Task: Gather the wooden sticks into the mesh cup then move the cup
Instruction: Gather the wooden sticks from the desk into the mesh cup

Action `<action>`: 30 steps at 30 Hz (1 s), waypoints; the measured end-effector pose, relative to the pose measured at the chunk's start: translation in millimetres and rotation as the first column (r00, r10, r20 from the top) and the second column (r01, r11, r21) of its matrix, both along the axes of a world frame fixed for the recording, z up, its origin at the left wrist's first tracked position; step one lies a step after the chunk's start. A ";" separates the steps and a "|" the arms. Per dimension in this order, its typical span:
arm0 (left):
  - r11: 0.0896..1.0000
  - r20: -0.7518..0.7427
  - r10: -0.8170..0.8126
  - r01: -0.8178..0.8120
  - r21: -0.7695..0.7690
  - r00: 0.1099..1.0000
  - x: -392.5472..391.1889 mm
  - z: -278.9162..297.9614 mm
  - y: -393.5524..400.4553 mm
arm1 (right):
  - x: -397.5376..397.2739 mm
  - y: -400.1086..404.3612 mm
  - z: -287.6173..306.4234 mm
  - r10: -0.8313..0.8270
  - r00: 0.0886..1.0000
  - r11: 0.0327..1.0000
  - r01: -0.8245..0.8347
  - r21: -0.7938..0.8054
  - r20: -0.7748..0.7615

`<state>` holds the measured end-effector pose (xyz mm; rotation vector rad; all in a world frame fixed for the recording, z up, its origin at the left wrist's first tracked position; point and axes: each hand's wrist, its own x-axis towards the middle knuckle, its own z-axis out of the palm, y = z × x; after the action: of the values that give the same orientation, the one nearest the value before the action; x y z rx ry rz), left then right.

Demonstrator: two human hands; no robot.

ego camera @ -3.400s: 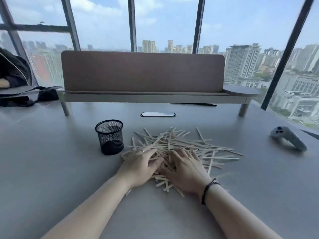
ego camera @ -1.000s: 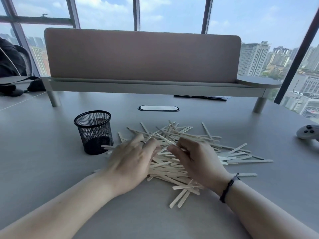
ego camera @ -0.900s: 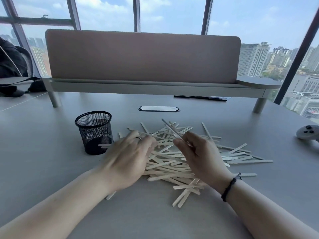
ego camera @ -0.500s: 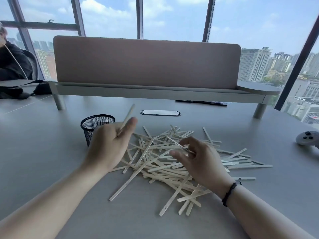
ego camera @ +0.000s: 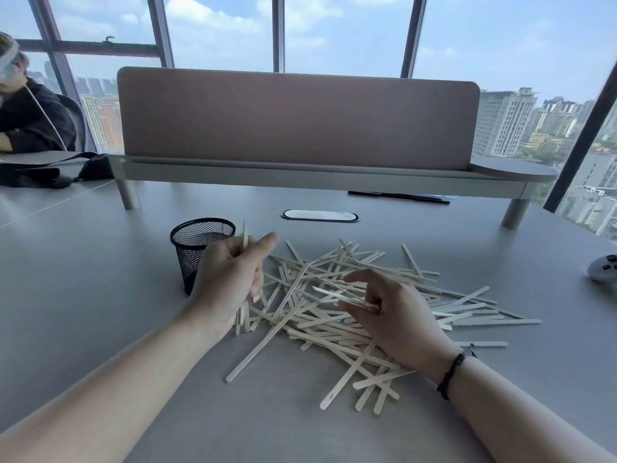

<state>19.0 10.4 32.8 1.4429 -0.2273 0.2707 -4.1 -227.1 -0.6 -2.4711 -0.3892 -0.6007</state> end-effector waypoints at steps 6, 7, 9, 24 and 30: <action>0.946 0.029 -0.023 0.012 0.324 0.999 -3.8 -7.0 -7.2 | -0.5 -0.2 -0.7 0.009 1.000 1.000 -0.009 -0.008 -0.011; 0.863 0.106 -0.028 -0.029 0.505 0.994 -6.3 -8.2 -8.7 | -0.9 -0.1 -0.5 0.003 1.000 1.000 -0.003 0.003 0.008; 0.661 0.273 -0.122 -0.127 0.739 0.954 -16.7 -10.8 -12.7 | -0.5 -0.8 0.8 -0.015 0.998 0.999 0.012 0.046 0.064; 0.144 0.187 -0.314 -0.148 0.978 0.931 -48.7 -16.8 -56.9 | -21.3 10.4 58.1 0.003 0.961 0.823 -0.160 0.545 0.277; 0.039 0.260 -0.417 -0.269 0.962 0.871 -36.1 -19.8 -44.1 | -12.6 -1.7 57.3 -0.094 0.962 0.740 -0.105 0.664 0.256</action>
<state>-17.1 -33.7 13.0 2.8361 -1.1565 0.4166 -16.7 -228.8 56.7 -1.6843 -0.2216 -0.9040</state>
